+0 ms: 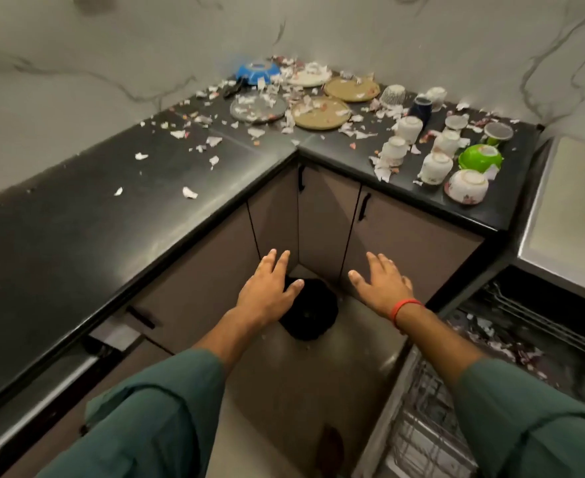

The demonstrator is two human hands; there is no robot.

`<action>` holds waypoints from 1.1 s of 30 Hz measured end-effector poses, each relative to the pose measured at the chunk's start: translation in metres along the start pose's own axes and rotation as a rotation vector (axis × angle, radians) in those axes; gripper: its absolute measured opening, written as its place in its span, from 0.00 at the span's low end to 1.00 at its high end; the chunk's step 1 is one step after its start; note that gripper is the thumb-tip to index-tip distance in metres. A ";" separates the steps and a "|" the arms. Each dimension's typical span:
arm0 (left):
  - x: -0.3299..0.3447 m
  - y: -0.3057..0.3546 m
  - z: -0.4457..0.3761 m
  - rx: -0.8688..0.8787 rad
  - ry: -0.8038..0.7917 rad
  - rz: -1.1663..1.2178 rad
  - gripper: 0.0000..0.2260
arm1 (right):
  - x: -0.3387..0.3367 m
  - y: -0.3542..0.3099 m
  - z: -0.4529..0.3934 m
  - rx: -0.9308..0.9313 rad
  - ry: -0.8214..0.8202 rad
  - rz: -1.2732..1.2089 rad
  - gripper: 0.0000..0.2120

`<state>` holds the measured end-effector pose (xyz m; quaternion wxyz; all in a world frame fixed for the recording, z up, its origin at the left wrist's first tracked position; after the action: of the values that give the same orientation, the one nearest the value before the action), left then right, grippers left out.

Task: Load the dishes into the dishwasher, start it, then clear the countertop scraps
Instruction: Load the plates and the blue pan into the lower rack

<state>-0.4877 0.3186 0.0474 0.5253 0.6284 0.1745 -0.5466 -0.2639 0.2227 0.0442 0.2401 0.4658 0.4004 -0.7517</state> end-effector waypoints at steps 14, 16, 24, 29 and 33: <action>-0.083 -0.002 -0.143 0.014 0.121 -0.036 0.35 | -0.066 -0.059 -0.152 -0.095 0.042 -0.077 0.34; -0.087 -0.007 -0.175 0.030 0.125 -0.021 0.35 | -0.069 -0.068 -0.177 -0.093 0.045 -0.075 0.34; -0.095 -0.014 -0.320 0.089 0.032 0.036 0.35 | -0.099 -0.080 -0.272 -0.048 0.084 0.004 0.34; -0.108 0.001 -0.398 0.201 -0.009 0.072 0.35 | -0.122 -0.087 -0.311 0.016 0.149 -0.113 0.30; -0.108 0.012 -0.434 0.244 -0.032 0.051 0.34 | -0.114 -0.096 -0.332 0.025 0.119 -0.127 0.32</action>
<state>-0.2967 0.7217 0.0819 0.4613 0.6833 0.0821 -0.5600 -0.1144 0.5494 0.1007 0.1618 0.4862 0.4331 -0.7415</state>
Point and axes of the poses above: each hand's wrist, its own z-axis away from the middle knuckle, its own x-axis out of the palm, y = z × x, the point moved 4 cm from there along -z, towards the middle knuckle, and after that the axes turned 5 degrees about y, right-handed, at the moved point
